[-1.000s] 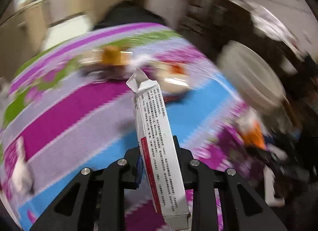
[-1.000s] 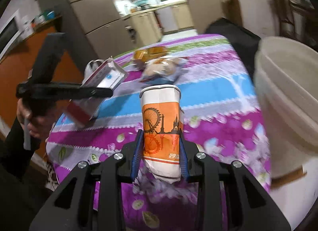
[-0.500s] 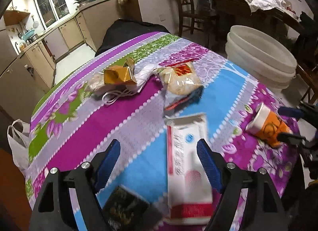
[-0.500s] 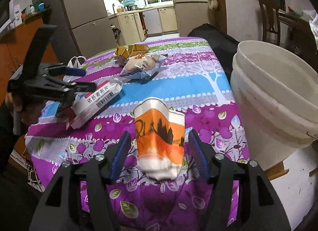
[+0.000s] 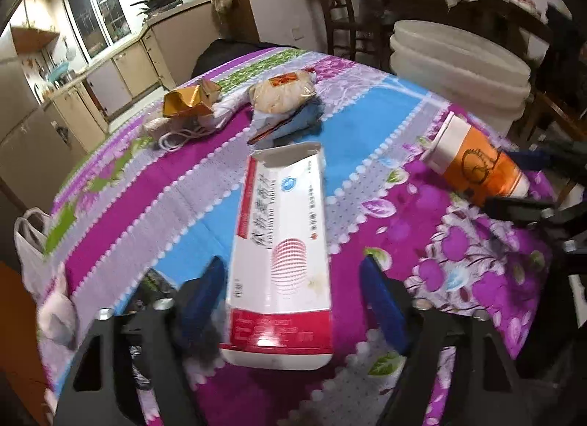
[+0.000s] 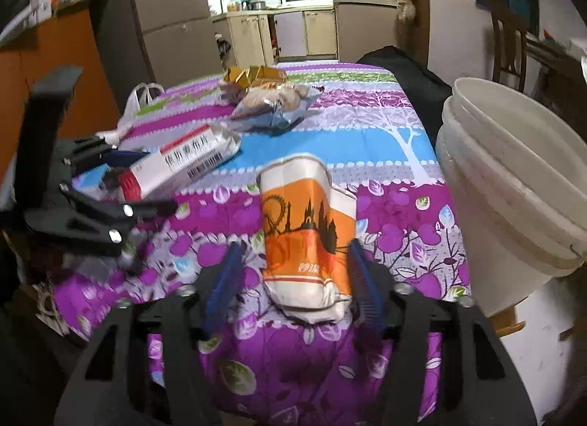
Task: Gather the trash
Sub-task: 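Carry the orange cup in the right tool while the left tool carries the white box over the bucket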
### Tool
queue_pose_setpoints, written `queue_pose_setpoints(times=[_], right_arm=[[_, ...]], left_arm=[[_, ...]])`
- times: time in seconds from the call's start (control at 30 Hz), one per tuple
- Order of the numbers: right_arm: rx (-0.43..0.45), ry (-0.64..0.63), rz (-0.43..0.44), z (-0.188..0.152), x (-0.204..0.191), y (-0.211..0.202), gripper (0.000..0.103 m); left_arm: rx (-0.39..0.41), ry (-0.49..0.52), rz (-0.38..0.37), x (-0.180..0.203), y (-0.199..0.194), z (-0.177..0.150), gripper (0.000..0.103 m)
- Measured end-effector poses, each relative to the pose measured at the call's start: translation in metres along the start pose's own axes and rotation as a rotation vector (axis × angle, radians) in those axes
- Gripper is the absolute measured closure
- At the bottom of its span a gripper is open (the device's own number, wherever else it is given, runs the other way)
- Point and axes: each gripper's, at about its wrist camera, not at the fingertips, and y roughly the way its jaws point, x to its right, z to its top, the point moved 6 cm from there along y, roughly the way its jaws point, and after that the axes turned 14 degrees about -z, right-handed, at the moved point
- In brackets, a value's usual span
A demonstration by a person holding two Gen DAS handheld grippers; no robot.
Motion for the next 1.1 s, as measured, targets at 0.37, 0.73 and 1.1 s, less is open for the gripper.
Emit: queue_pose_setpoints(times=[0.37,0.73,1.1], right_arm=[[0.007,0.020,-0.044,-0.003,0.004,0.004,0.065],[0.018,0.104,0.003,0.006,0.009,-0.011,0.075],[-0.028,0.050,0.072,0.050,-0.004,-0.016,0.075]], left_arm=[[0.066,-0.046,-0.021,0.002,0.000,0.000,0.056],[0.111,-0.129,0.018,-0.001,-0.015,0.010,0.063],[0.126,-0.179,0.155,-0.011,-0.034,0.066,0.065]])
